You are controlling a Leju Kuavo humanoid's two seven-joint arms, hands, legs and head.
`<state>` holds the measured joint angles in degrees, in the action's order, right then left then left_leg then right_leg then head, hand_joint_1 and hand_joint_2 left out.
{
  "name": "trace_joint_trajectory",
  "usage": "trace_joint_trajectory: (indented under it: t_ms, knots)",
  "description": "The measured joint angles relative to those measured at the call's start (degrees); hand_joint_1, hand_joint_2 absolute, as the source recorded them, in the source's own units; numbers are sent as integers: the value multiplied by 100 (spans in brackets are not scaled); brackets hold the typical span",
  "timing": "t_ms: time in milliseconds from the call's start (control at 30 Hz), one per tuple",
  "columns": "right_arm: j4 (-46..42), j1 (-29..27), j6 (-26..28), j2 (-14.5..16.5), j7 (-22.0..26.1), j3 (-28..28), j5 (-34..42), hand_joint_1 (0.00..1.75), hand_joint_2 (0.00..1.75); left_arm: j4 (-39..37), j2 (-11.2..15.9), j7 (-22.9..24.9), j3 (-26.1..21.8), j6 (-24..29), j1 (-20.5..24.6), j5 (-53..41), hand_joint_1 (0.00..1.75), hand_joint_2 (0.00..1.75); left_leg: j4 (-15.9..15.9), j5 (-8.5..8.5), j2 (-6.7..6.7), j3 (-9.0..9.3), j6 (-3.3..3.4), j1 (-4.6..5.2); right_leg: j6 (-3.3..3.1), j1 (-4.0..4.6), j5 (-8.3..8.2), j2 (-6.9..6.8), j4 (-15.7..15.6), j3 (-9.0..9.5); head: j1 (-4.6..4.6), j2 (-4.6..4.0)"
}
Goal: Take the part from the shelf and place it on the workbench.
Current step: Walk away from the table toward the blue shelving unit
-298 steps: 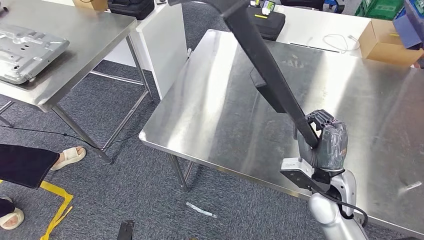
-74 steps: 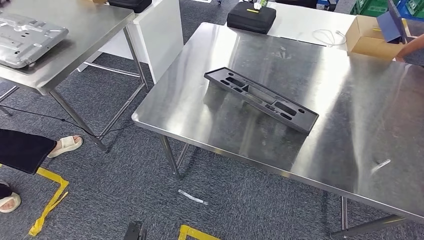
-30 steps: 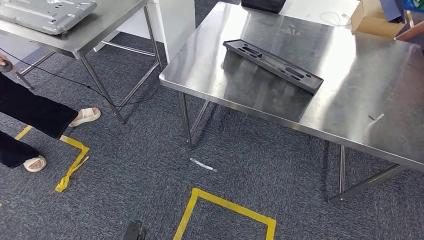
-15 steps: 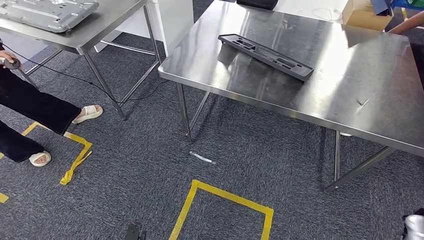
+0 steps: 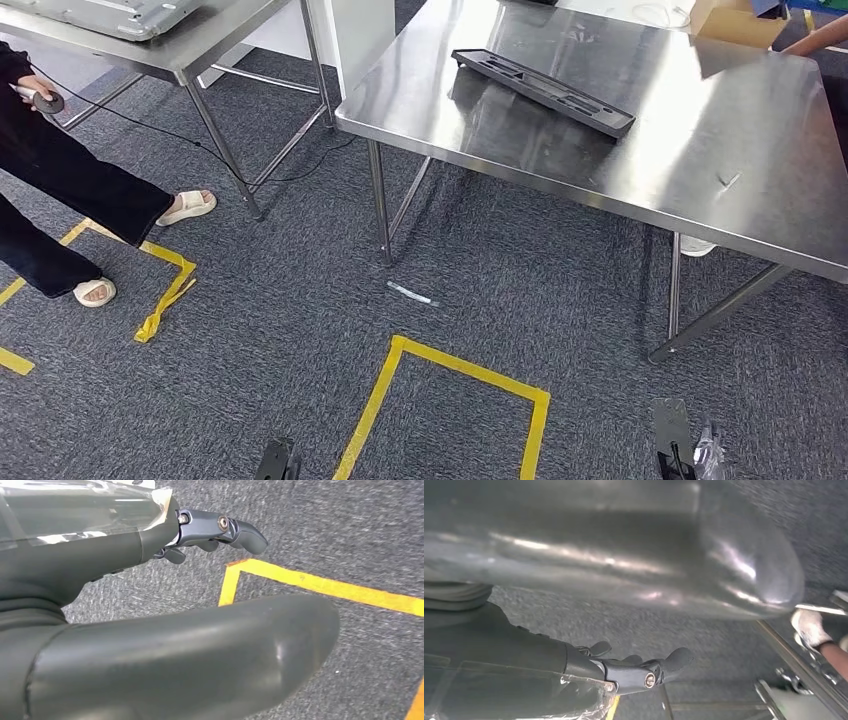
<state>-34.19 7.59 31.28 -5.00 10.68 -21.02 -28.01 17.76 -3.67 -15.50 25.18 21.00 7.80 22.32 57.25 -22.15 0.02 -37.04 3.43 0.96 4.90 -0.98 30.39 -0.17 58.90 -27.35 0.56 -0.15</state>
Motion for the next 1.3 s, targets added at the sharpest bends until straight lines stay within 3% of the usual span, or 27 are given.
trace_joint_trajectory:
  t_ms: [67, 133, 167, 200, 267, 300, 333, 367, 400, 467, 533, 600, 667, 700, 767, 833, 867, 900, 967, 1033, 1100, 1133, 1200, 1233, 1300]
  knots:
    - [109, 33, 0, 24, 7, 26, 0, 0, 0, 1, 1, 1, 0, 1, 3, -4, 0, 0, -6, 102, 13, -36, -59, 7, -99, 53, 53, 12, -359, 174, -15, 0]
    - [199, 45, 0, 44, 12, 44, 1, 0, 0, 0, 3, 2, 1, 1, 0, -7, 0, 0, 3, 130, 10, -67, -121, -4, -210, 33, -18, 12, -367, 92, -24, 0]
    - [232, 54, -1, 56, 13, 51, 1, 0, 0, -1, 5, 3, 2, 1, -3, -7, 0, 0, 88, 12, 4, -108, -157, -17, -276, 14, -69, 6, -370, 59, -33, 0]
    - [259, 65, -18, 69, -2, 59, -10, 0, 0, -1, 8, 3, 2, 2, -3, -7, 0, 0, 282, -215, -4, -174, -194, -33, -346, -11, -128, 1, -376, 21, -47, 0]
    - [349, 85, -155, 105, -158, 98, -111, 0, 0, -1, 12, 13, 2, 4, -2, -11, 0, 0, 963, -804, -15, -348, -258, -77, -427, -12, -240, -3, -371, -84, -72, 0]
    - [430, 86, -253, 135, -280, 134, -173, 0, 0, -1, 13, 26, 2, 4, -2, -18, 0, 0, 1322, -999, -17, -413, -288, -101, -438, -7, -293, -4, -366, -145, -75, 0]
    - [539, 80, -350, 187, -402, 173, -228, 0, 0, -1, 13, 45, 3, 2, -2, -34, 0, 0, 1560, -1066, -17, -419, -313, -127, -428, -3, -340, -4, -359, -208, -74, 0]
    - [671, 64, -423, 262, -493, 213, -260, 0, 0, -1, 13, 69, 3, -2, -1, -51, 0, 0, 1605, -1016, -16, -330, -336, -157, -414, -2, -381, -3, -350, -269, -75, 0]
    - [806, 37, -483, 357, -554, 248, -262, 0, 0, -1, 12, 95, 4, -6, 3, -72, 0, 0, 1434, -891, -16, -140, -352, -186, -393, -4, -413, -2, -337, -321, -74, 0]
    - [1062, -27, -584, 576, -650, 295, -230, 0, 0, 0, 9, 144, 5, -12, 21, -108, 0, 0, 679, -672, -26, 426, -365, -220, -346, -6, -456, 2, -301, -405, -80, 0]
    - [1280, -74, -671, 765, -779, 339, -214, 0, 0, 1, 4, 179, 7, -13, 38, -129, 0, 0, 96, -643, -49, 794, -353, -202, -271, -4, -505, -3, -270, -466, -77, 0]
    - [1480, -104, -749, 903, -951, 391, -268, 0, 0, 1, 2, 215, 7, -15, 36, -149, 0, 0, -44, -650, -58, 834, -323, -154, -176, -16, -568, -7, -266, -506, -71, 0]
    - [1628, -149, -794, 981, -1061, 451, -330, 0, 0, 1, -6, 252, 12, -19, 43, -175, 0, 0, -118, -602, -36, 801, -247, -148, -127, -30, -511, -7, -197, -585, -68, 0]
    - [1679, -171, -805, 1007, -1079, 485, -353, 0, 0, 2, -13, 266, 19, -20, 51, -189, 0, 0, -155, -565, -21, 769, -188, -151, -135, -30, -378, -6, -37, -669, -61, 0]
    - [1751, -193, -821, 1039, -1083, 538, -358, 0, 0, 3, -25, 288, 40, -21, 61, -213, 0, 0, -179, -486, 8, 673, -85, -140, -187, -28, 43, 1, 616, -926, -47, 0]
    - [1795, -203, -832, 1042, -1081, 561, -310, 0, 0, 2, -34, 302, 69, -21, 61, -238, 0, 0, -166, -412, 39, 561, -44, -118, -178, -28, 329, 4, 1302, -1107, -44, 0]
    - [1810, -211, -837, 1036, -1080, 567, -281, 0, 0, 2, -37, 304, 80, -21, 61, -246, 0, 0, -155, -377, 49, 508, -44, -110, -138, -28, 334, 4, 1407, -1076, -42, 0]
    - [1822, -218, -841, 1029, -1079, 570, -258, 0, 0, 2, -39, 305, 88, -21, 61, -250, 0, 0, -139, -346, 55, 457, -51, -109, -87, -29, 252, 4, 1289, -938, -42, 0]
    - [1835, -221, -844, 1020, -1073, 575, -230, 0, 0, 4, -44, 309, 93, -21, 62, -255, 0, 0, -92, -293, 58, 363, -86, -108, -17, -32, 37, 2, 507, -405, -39, 0]
    - [1841, -215, -844, 1017, -1067, 582, -220, 0, 0, 8, -49, 311, 95, -21, 64, -256, 0, 0, -51, -235, 64, 298, -146, -91, -40, 2, -26, 11, -197, 32, -46, 0]
    - [1853, -223, -844, 1018, -1066, 592, -216, 0, 0, 12, -50, 311, 96, -21, 65, -256, 0, 0, -37, -164, 69, 267, -205, -80, -103, 42, -20, 19, -346, 84, -58, 0]
    - [1862, -229, -844, 1017, -1066, 597, -213, 0, 0, 11, -50, 311, 97, -21, 64, -256, 0, 0, -25, -153, 67, 251, -234, -87, -153, 14, -51, 17, -333, 38, -62, 0]
    - [1874, -226, -844, 1017, -1066, 608, -210, 0, 0, 11, -48, 311, 98, -21, 62, -256, 0, 0, 137, -358, 48, 168, -291, -108, -286, -24, -131, 11, -332, -29, -74, 0]
    - [1876, -221, -848, 1017, -1065, 612, -212, 0, 0, 11, -47, 312, 98, -21, 62, -255, 0, 0, 359, -594, 37, 91, -316, -121, -361, -39, -183, 8, -336, -67, -85, 0]
    - [1879, -220, -867, 1020, -1064, 623, -224, 0, 0, 12, -46, 312, 97, -16, 58, -246, 0, 0, 1064, -1118, 19, -98, -357, -143, -447, -6, -282, -1, -322, -181, -103, 0]
